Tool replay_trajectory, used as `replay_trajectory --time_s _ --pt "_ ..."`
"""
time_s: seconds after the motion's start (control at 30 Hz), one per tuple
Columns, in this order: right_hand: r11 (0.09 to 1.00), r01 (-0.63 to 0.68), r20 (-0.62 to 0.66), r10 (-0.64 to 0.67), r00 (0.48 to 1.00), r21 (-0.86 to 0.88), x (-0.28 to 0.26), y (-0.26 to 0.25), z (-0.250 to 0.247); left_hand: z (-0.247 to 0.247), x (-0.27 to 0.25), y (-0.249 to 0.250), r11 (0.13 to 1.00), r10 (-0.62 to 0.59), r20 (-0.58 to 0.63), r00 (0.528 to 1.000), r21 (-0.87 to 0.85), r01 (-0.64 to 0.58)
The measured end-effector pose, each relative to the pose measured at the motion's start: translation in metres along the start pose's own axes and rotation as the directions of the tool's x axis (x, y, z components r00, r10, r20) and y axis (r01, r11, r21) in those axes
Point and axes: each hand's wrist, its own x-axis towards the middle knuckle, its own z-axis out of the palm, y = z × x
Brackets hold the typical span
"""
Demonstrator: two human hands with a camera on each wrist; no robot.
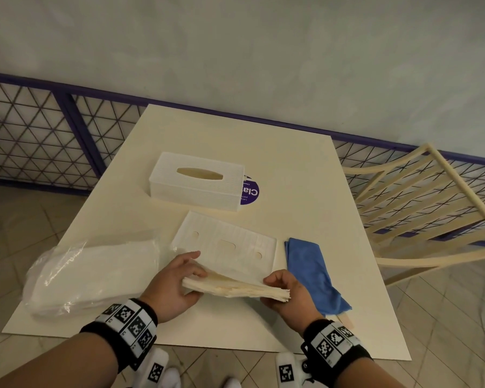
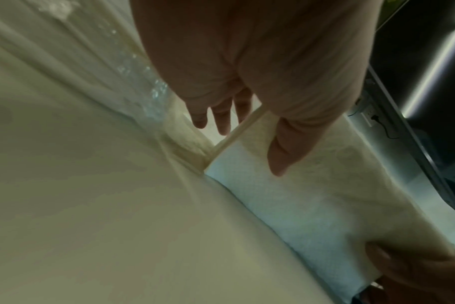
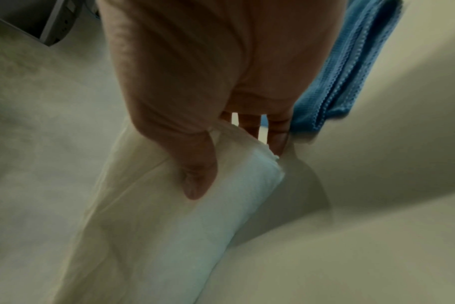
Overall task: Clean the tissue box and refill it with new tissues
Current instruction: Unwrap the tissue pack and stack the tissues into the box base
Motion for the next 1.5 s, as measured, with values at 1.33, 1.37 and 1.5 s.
replay_trajectory --time_s 1.33,1.37,1.5 --pt "0.926 -0.372 -0.119 0.363 0.924 -0.062 0.079 -0.061 0.013 -0.042 0.101 0.030 0.879 -0.393 -0.056 0.918 0.269 0.393" --pt "0.894 -0.374 -0.163 0.342 0.926 -0.247 0.079 -0.056 0.012 -0.040 0.099 0.028 0.870 -0.338 -0.067 0.939 0.357 0.339" --pt "0.880 -0.131 -0.179 0.053 0.982 -0.456 0.061 -0.048 0.020 -0.025 0.082 0.033 0.762 -0.134 0.113 0.985 0.647 0.030"
